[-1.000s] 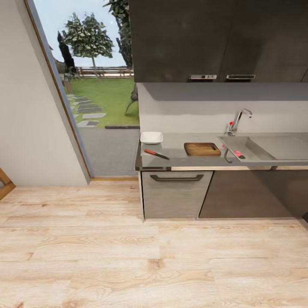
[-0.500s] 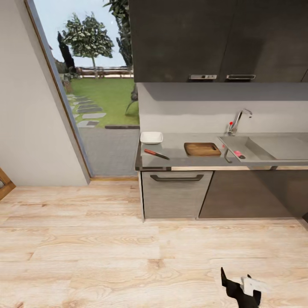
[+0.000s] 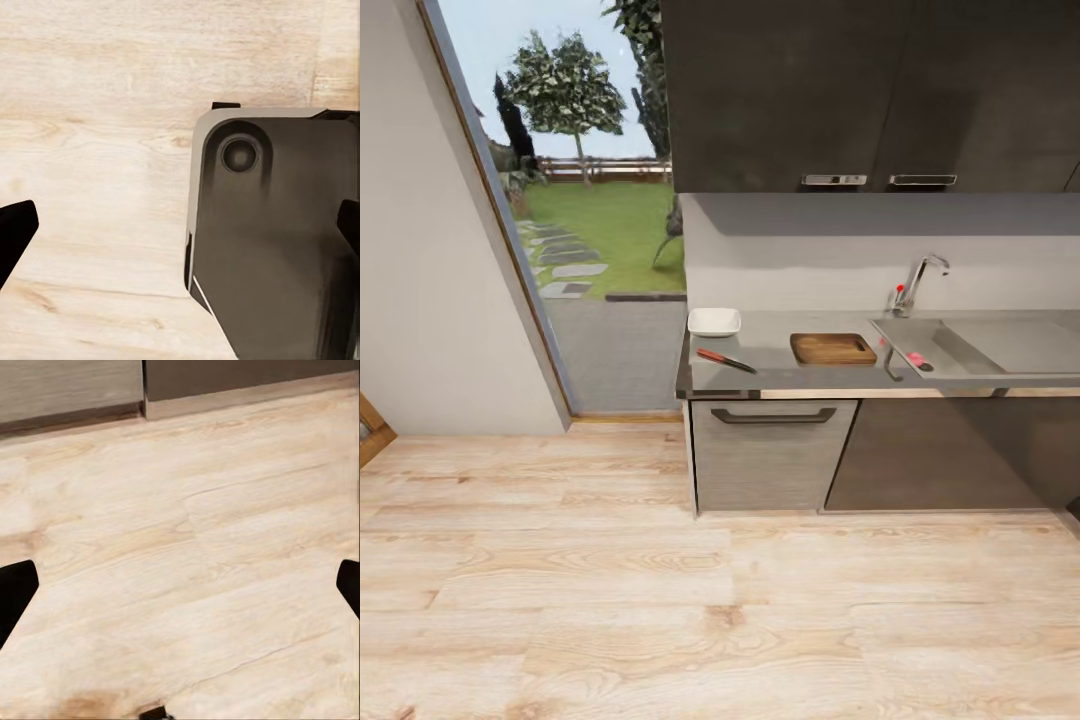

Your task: In the kitchen, take the Vidalia onion out of the sink, dice it on the chopping board with the paring knife, put the diced onion into the bowl on the countertop, then place both the paring knife and the chopping board into the sink.

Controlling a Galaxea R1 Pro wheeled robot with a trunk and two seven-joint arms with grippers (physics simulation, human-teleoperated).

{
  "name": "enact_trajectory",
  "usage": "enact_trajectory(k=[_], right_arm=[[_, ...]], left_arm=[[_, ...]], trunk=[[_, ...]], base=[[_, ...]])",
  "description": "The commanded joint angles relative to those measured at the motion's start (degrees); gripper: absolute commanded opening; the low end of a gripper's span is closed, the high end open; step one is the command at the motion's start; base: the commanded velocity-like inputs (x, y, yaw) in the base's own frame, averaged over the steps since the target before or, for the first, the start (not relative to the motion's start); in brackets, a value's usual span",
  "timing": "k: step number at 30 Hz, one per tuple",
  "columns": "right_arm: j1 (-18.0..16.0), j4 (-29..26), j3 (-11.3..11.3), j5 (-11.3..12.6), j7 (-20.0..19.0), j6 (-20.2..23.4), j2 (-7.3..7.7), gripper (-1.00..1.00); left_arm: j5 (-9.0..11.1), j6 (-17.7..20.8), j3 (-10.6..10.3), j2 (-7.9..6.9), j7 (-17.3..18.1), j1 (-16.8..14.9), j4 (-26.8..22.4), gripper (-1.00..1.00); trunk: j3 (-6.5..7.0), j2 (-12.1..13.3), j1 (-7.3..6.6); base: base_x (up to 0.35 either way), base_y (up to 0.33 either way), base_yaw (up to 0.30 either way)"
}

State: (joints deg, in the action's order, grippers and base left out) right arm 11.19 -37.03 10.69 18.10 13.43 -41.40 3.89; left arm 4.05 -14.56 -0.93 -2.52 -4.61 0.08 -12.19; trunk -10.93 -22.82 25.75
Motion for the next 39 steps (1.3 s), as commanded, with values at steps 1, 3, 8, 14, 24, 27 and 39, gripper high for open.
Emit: enact_trajectory(k=[1, 3, 8, 14, 24, 27, 39], right_arm=[[0.08, 2.59, 0.53, -0.01, 0.51, 0.38, -0.65, 1.0], [0.17, 5.49, 0.61, -1.2, 0.43, 3.95, -1.78, 1.0], [0.22, 7.78, 0.64, -2.9, 0.31, 14.33, -2.99, 1.0], [0.23, 8.31, 0.59, -3.12, 0.3, 12.49, -3.39, 1.0], [0.23, 8.29, 0.56, -3.13, 0.37, 8.91, -3.36, 1.0], [0.23, 8.29, 0.56, -3.17, 0.37, 8.83, -3.36, 1.0], [0.23, 8.36, 0.61, -3.22, 0.37, 8.79, -3.42, 1.0]], left_arm=[[0.43, -0.12, -0.13, 0.15, -0.05, 0.01, -0.04, 1.0], [0.39, -0.12, -0.13, 0.34, -0.05, 0.01, -0.03, 1.0], [0.36, -0.12, -0.13, 0.46, -0.05, 0.01, -0.09, 1.0], [0.35, -0.27, -0.14, 0.49, -0.03, 0.01, -0.88, 1.0], [0.34, -0.37, -0.37, 1.37, 0.06, 0.01, -3.13, 1.0], [0.34, -0.38, -0.38, 1.55, 0.04, 0.01, -3.17, 1.0], [0.34, -0.38, -0.39, 1.63, 0.04, 0.01, -3.19, 1.0]], trunk=[[-0.08, -0.1, 0.04], [-0.08, -0.1, 0.04], [-0.08, -0.1, 0.04], [-0.08, -0.1, 0.04], [-0.08, -0.1, 0.04], [-0.05, -0.1, 0.04], [0.29, -0.1, 0.04]], base=[[0.0, 0.0, 0.0], [0.0, 0.0, 0.0], [0.0, 0.0, 0.0], [0.0, 0.0, 0.0], [0.0, 0.0, -0.016], [0.0, -0.037, -0.138], [0.0, -0.274, -0.205]])
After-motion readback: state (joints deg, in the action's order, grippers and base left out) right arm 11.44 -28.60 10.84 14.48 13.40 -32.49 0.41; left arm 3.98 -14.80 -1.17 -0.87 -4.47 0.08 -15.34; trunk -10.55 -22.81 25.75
